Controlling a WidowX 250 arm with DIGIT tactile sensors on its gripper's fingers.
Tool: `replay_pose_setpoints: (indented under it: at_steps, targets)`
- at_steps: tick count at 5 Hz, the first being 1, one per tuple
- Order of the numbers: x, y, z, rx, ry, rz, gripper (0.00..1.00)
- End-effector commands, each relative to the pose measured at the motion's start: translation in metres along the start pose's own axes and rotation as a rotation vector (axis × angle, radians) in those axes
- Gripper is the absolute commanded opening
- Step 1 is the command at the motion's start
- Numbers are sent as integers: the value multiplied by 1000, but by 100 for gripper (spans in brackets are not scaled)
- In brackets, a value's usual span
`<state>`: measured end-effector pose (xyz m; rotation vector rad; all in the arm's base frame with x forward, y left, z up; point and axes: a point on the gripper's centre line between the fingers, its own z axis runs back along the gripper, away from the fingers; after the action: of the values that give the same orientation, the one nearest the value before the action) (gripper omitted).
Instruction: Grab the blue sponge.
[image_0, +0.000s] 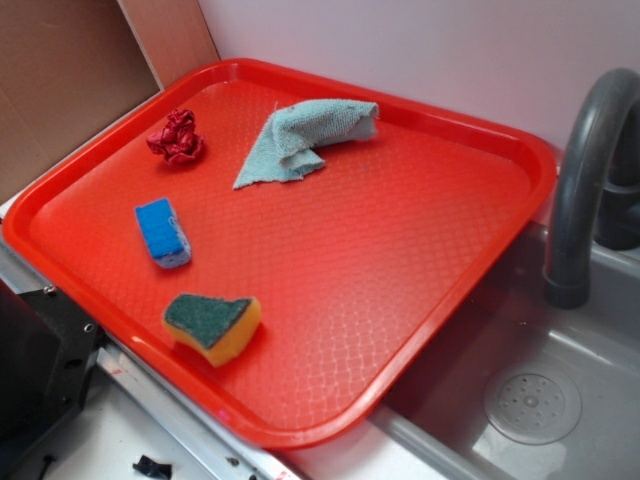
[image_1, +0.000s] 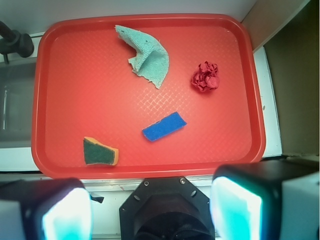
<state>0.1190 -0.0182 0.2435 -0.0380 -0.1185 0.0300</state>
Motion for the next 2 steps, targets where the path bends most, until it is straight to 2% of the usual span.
replay_pose_setpoints:
  at_steps: [1, 2]
  targets:
    - [0, 0, 0, 0, 0, 0, 100]
    - [4, 1, -4, 19, -18, 137, 100]
